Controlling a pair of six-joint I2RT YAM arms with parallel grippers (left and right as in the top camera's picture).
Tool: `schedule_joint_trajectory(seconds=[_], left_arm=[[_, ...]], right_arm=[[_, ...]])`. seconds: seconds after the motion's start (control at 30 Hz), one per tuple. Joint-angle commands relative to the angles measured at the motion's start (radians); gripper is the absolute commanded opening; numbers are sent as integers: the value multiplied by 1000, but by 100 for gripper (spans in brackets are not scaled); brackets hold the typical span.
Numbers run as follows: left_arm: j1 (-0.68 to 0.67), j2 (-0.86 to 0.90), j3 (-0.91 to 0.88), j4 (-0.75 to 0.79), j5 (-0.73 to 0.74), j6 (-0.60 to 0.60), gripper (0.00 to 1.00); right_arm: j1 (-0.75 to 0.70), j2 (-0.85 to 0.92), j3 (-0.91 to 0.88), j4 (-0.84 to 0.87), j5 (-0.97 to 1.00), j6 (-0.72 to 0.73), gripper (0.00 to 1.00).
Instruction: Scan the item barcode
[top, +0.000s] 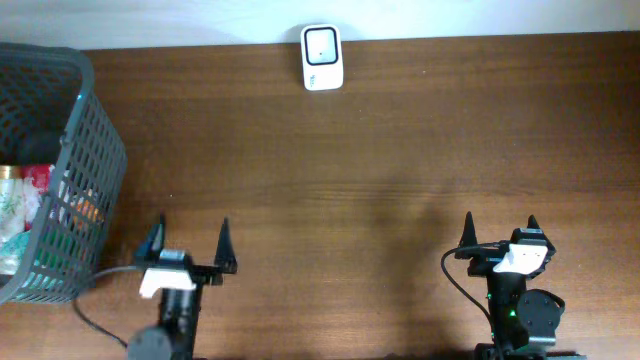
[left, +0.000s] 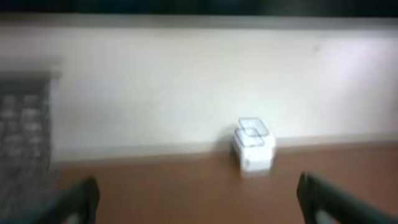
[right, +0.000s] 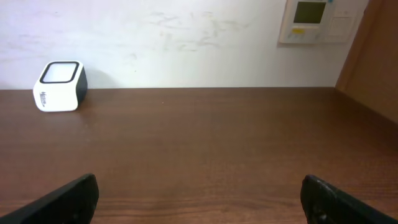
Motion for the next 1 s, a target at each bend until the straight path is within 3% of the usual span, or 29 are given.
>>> schedule_joint_trajectory(seconds=[0.0,0.07,0.13,0.17,0.23,0.27,0.33,0.37,0.47,0.6,0.7,0.73,0.87,0.97], left_arm=[[3,-13,18,220,154,-23,99],[3,17,156,195,88,-18,99],[3,193,420,-5,67,53,99],[3,269,519,-105,90,74,99],[3,410,694,-235,293,74,99],[3,459,737,-223,281,89,99],[3,569,863,-277,119,53,99],[3,667,1000,-420,64,50,99],[4,1101,1611,-1115,75,122,99],[78,1381,1984,-1320,3,-28,99],[311,1612,2338,-1476,116,-42,99],[384,1650,2380,-1477,183,-37,99],[704,1740,2382,-1432,187,-97,99],[771,1797,2374,-1474,59,5,99]], right_arm=[[8,-7,-9,-2,-6,8,99],[8,-7,-9,-2,-6,8,99],[8,-7,-9,-2,-6,8,99],[8,-7,-9,-2,-6,8,99],[8,-7,-9,-2,-6,8,99],[8,-7,-9,-2,-6,8,99],[8,-7,-9,-2,-6,8,99],[8,-7,-9,-2,-6,8,99],[8,-7,-9,-2,-6,8,99],[8,-7,-9,-2,-6,8,99],[8,-7,-9,-2,-6,8,99],[8,-7,-9,-2,-6,8,99],[8,-7,-9,-2,-6,8,99],[8,-7,-9,-2,-6,8,99]])
